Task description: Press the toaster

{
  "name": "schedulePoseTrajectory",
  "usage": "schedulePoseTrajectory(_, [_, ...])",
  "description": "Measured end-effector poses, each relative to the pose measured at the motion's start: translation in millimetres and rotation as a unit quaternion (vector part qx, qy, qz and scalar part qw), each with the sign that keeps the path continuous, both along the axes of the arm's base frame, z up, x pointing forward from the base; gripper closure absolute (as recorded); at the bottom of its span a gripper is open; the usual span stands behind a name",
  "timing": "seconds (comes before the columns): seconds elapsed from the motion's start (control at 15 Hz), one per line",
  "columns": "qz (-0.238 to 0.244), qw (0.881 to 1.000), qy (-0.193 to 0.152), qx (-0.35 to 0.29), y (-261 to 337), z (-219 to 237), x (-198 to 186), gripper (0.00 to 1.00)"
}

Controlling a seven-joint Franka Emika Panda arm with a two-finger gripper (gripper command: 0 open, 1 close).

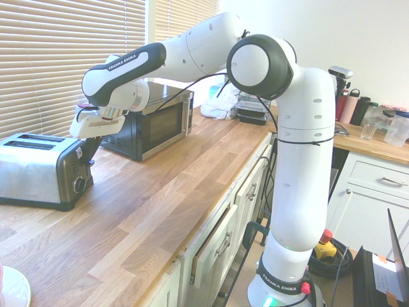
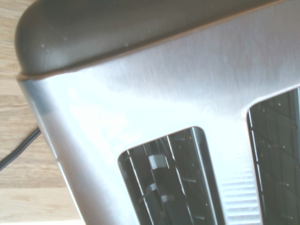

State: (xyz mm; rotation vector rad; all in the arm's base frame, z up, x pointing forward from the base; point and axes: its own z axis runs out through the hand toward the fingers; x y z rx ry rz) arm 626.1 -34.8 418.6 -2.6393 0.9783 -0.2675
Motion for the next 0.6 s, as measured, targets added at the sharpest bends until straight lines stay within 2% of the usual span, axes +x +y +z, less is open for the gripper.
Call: schedulePoseTrajectory(0.6, [0.002, 1.0, 0.013, 0.012, -9.1, -20.7, 6.7, 1.0])
